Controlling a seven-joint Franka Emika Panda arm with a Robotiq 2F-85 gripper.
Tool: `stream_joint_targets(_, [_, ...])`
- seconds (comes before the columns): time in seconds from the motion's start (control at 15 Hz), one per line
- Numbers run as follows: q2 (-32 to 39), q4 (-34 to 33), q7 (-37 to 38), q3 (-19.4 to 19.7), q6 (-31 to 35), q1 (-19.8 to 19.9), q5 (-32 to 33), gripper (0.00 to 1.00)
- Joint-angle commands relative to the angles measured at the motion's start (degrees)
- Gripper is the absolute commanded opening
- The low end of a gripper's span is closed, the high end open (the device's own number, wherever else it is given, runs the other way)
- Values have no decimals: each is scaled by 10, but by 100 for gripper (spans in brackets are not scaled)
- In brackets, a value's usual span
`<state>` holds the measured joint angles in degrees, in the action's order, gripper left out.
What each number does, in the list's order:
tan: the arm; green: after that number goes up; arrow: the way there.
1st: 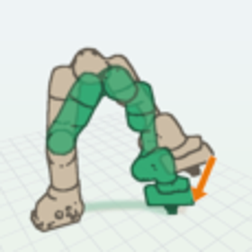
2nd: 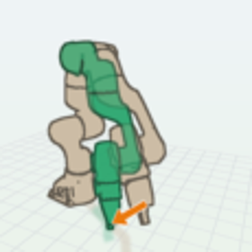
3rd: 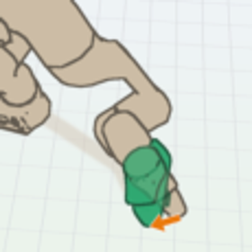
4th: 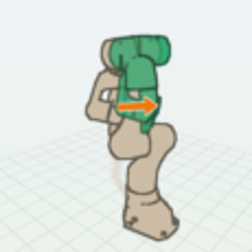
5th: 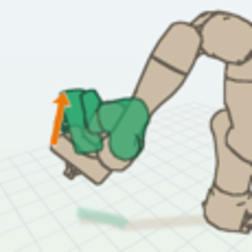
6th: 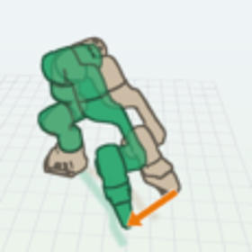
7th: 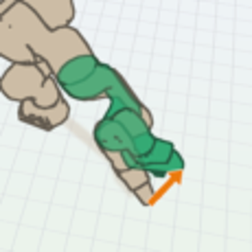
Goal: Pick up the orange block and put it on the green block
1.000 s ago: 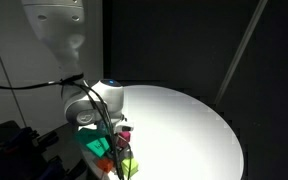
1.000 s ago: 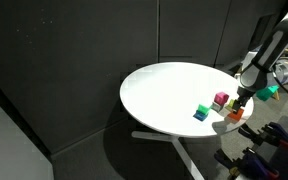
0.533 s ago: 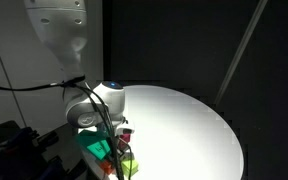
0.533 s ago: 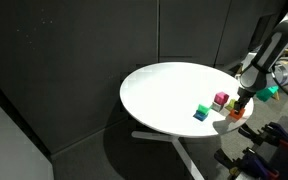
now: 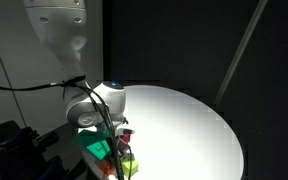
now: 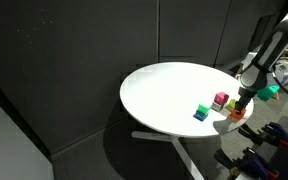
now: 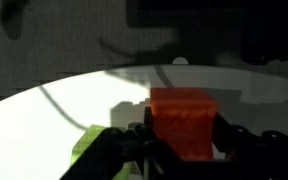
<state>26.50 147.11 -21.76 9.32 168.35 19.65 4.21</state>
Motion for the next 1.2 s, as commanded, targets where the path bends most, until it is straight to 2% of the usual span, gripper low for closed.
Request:
stream_joint_targets(0.0, [-43,22,1,13,-28,-3,26,30])
stream_joint_targets(0.73, [-164,71,-1,39,-95,-24,67,30])
stream_joint_targets(1.13, [-237,105,-36,33,-123,-27,66,30])
